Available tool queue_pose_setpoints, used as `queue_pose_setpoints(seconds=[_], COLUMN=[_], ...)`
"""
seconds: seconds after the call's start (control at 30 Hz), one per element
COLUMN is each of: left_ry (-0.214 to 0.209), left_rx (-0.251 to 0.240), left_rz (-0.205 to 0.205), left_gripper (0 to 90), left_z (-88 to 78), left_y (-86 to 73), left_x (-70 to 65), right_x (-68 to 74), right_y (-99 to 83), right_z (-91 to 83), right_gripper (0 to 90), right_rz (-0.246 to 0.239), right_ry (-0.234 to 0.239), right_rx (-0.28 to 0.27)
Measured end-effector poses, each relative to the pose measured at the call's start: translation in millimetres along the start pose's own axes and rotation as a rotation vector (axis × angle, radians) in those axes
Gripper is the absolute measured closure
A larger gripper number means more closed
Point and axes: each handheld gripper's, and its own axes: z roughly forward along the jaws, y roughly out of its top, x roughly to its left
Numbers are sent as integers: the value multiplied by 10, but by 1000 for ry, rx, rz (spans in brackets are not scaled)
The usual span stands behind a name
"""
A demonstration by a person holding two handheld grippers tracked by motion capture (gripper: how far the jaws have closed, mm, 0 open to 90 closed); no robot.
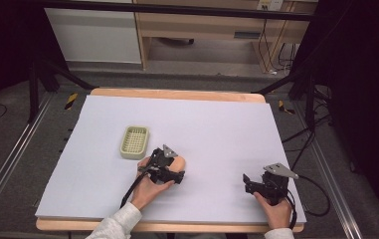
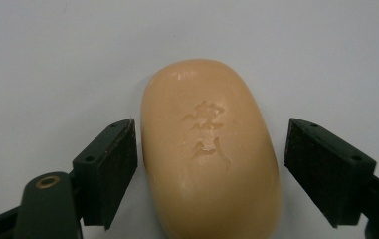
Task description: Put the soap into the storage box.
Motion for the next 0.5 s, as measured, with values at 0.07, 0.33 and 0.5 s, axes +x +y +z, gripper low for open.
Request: queue_pose_setpoints(seconds=[0.07, 0.33, 0.5], left_ry=[-1, 16, 26], left_rx=[5, 13, 10], left_rz=[-2, -2, -11], left_gripper=[211, 257, 273], left_z=[21, 43, 50], left_y=[-9, -20, -18], left_x=[3, 1, -12], right_x=[0, -2, -1], right_y=[0, -1, 0], right_z=[0, 1, 1], right_gripper=[70, 70, 70], right_rz=[0, 2, 0], right_ry=[0, 1, 1], right_rx=[0, -1, 3])
